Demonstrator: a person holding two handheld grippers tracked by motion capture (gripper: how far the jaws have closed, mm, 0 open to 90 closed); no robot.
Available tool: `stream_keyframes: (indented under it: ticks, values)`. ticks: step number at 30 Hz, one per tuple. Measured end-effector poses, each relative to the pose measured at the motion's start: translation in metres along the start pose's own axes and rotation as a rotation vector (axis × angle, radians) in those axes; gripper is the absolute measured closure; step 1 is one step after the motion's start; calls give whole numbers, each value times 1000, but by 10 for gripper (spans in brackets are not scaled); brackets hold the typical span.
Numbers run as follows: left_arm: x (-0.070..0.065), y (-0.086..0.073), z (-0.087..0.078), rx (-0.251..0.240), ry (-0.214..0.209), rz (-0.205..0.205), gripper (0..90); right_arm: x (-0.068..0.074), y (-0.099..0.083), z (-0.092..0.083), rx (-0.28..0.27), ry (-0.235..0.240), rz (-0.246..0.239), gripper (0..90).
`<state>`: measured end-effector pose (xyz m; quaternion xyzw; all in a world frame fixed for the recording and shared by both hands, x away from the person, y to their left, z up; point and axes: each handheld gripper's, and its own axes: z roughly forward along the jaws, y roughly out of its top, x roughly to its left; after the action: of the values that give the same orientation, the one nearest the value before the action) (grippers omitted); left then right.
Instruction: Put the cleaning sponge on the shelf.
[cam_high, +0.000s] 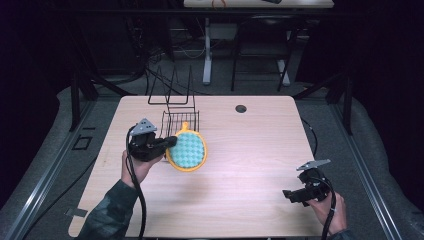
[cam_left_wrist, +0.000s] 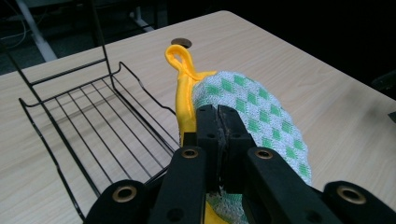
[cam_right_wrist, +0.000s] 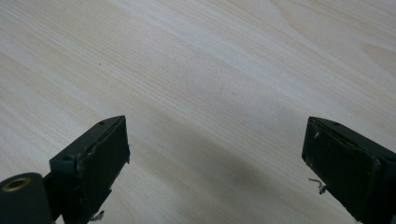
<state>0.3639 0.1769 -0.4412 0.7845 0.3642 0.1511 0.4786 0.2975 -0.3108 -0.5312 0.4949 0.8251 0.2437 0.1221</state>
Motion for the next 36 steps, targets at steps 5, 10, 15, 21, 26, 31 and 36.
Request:
stream_keyframes:
  ticks: [5, 10, 15, 21, 26, 31, 36]
  values:
    - [9, -2, 1, -8, 23, -17, 887, 0, 0, 0, -1, 0, -2, 66]
    - [19, -4, 1, -22, 44, -28, 886, 1, 0, 0, -3, -4, -7, 66]
    - [28, -6, 3, -25, 63, -40, 887, 1, 1, 1, 1, 0, -10, 66]
    - [38, -8, 4, -33, 87, -54, 887, 1, 0, 0, -1, -3, -7, 66]
    - [49, -10, 12, -40, 97, -66, 887, 0, 1, 1, 2, 0, -7, 66]
    - [57, -10, 20, -38, 112, -75, 887, 1, 1, 0, 5, 0, -10, 66]
    - [63, -12, 23, -50, 115, -90, 887, 1, 2, 1, 1, -1, -8, 66]
